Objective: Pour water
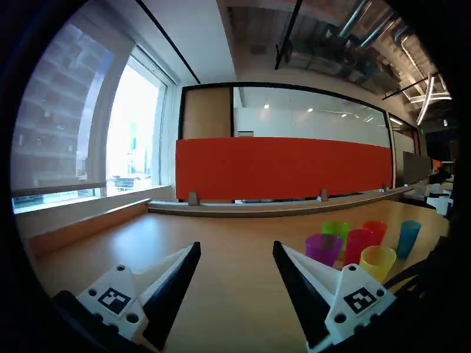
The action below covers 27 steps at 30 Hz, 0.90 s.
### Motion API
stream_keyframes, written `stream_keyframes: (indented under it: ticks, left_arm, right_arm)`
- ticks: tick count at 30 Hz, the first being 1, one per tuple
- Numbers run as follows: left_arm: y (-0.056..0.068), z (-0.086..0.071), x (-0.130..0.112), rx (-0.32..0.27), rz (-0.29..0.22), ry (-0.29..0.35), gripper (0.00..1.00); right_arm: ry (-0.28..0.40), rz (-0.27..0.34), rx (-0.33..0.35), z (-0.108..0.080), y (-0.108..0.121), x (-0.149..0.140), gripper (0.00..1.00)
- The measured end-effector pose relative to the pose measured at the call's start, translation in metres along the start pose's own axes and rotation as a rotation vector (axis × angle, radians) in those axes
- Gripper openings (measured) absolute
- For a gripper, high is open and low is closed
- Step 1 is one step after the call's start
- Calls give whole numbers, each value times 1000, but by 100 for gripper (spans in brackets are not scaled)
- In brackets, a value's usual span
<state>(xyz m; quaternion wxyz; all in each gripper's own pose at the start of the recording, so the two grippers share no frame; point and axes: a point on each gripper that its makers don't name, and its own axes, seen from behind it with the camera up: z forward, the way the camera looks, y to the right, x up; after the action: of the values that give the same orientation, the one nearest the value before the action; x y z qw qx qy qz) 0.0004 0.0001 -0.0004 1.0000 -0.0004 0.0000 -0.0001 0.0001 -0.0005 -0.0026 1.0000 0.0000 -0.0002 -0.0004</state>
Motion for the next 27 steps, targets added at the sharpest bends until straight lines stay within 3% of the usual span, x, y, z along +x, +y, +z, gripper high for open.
stream_keyframes:
  ticks: [12,20,27]
  left_arm:
    - [2,-4,16,-34,25,3,91]
    - [9,-2,37,-89,20,6,91]
    - [17,1,37,-148,35,-25,91]
  right_arm:
    - [-16,-20,9,-5,-4,3,100]
    - [-4,-30,30,-6,-7,29,99]
    - [-23,-69,83,-8,-17,33,99]
